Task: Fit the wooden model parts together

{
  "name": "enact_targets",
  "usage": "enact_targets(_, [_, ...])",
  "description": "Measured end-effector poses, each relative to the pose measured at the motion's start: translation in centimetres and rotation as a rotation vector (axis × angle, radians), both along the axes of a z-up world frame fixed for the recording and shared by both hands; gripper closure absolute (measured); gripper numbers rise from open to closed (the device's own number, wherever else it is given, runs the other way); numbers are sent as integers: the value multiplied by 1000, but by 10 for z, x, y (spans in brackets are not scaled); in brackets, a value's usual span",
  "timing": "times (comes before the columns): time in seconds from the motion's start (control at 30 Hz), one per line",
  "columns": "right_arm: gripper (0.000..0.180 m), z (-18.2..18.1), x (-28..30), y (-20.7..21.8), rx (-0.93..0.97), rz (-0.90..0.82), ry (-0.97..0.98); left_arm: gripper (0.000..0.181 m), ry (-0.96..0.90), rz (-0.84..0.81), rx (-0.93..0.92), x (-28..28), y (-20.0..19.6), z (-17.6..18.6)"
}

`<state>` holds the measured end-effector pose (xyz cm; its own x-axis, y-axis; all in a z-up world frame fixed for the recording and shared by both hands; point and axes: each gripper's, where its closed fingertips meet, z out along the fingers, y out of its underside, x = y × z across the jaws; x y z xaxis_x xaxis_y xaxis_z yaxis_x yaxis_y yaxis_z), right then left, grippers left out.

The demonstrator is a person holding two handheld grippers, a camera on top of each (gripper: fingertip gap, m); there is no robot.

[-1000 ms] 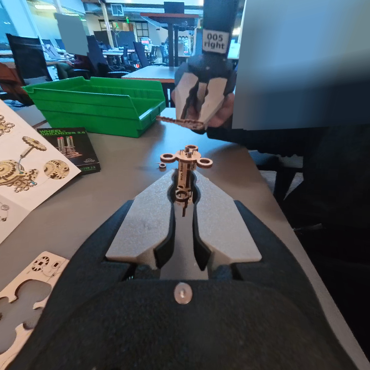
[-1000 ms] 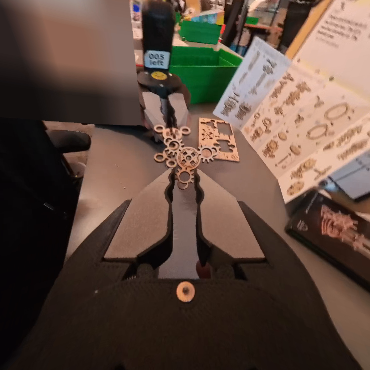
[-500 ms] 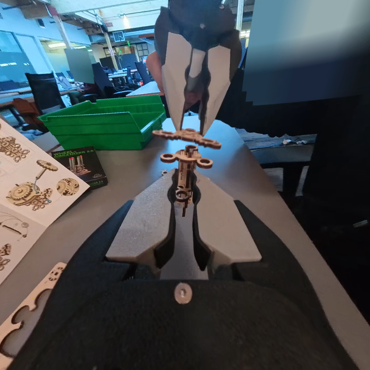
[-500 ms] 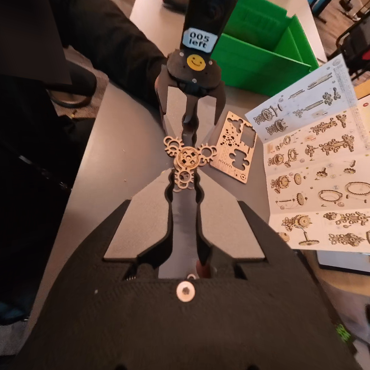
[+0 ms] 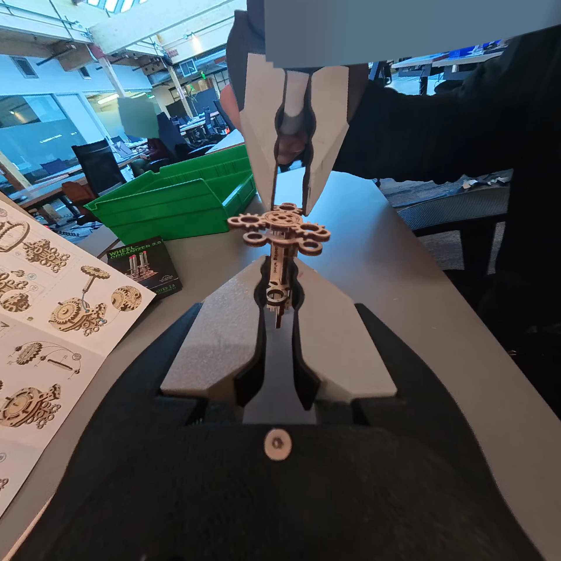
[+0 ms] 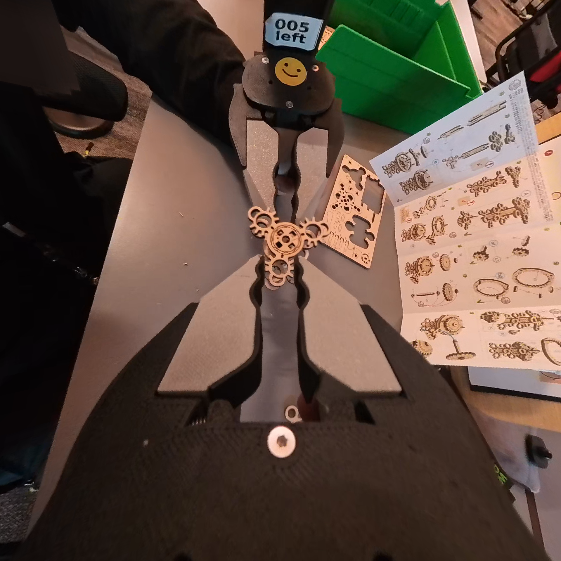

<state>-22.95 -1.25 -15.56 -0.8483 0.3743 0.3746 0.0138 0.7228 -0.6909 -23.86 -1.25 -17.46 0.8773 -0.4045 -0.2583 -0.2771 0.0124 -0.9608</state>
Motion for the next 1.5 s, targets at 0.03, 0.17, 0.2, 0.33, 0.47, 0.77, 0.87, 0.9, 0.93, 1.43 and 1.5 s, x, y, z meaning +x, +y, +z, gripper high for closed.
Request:
enact_targets(0.03, [164, 0, 0, 1, 4, -6, 0, 173, 4, 3, 0, 0, 0, 0])
enact_targets(0.17, [164, 0, 0, 5, 22, -31, 4, 172, 11, 34, -10, -3, 2, -2])
enact_targets(0.2, [164, 1, 1, 6, 22, -35, 5, 173, 12, 43, -12, -4, 3, -2])
enact_targets(0.33, [164, 2, -2, 13, 33, -73, 12, 172, 19, 71, -20, -7, 5, -3])
enact_targets(0.47, [164, 1, -1, 12, 11, -75, 3, 172, 23, 89, -21, -9, 6, -4])
enact_targets(0.77, [164, -8, -3, 8, 11, -81, -2, 173, 22, 109, -7, -13, 7, -2])
enact_targets(0.87, [164, -9, -5, 10, 21, -98, 0, 172, 29, 110, 0, -12, 6, -1])
enact_targets(0.9, [164, -9, -5, 11, 22, -101, 2, 172, 29, 109, 0, -12, 7, -1])
enact_targets(0.93, [164, -9, -6, 11, 21, -103, 4, 172, 29, 109, -2, -12, 7, -2])
enact_targets(1.43, [164, -7, -4, 4, 13, -89, -5, 172, 53, 111, 12, -12, 6, -1])
enact_targets(1.5, [164, -7, -4, 5, 20, -92, -5, 172, 53, 111, 12, -12, 6, 0])
